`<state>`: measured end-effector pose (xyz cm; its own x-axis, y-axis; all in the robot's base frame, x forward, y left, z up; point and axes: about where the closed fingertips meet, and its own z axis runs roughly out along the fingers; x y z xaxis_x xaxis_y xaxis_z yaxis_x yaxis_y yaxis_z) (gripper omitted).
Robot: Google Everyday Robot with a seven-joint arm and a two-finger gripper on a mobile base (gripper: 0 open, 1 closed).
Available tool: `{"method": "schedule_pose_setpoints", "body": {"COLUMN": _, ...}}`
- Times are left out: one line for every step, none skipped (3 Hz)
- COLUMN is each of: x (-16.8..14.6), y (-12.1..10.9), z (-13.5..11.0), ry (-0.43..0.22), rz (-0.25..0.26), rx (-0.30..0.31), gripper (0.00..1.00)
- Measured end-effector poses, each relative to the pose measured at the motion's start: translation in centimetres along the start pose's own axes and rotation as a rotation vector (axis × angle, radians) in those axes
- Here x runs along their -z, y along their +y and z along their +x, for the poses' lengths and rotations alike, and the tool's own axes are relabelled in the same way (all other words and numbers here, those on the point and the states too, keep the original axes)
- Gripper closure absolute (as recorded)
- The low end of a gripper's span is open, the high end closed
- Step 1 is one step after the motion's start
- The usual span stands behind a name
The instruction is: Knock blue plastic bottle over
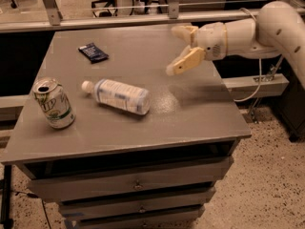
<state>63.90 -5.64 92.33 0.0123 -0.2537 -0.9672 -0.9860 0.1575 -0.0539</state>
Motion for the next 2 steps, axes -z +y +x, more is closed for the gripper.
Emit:
{"method": "schedule_pose_setpoints", "body": {"x": 5.0, "y": -2.1, "z": -1.2, "ry": 0.048, "rz": 0.045, "rx": 0.079, "gripper": 0.0}}
{"method": "schedule_pose_setpoints", "body": {"x": 6.9, "y": -2.8, "z": -3.3, "ry": 0.038, "rz": 0.079, "rx": 0.122, "gripper": 0.0}}
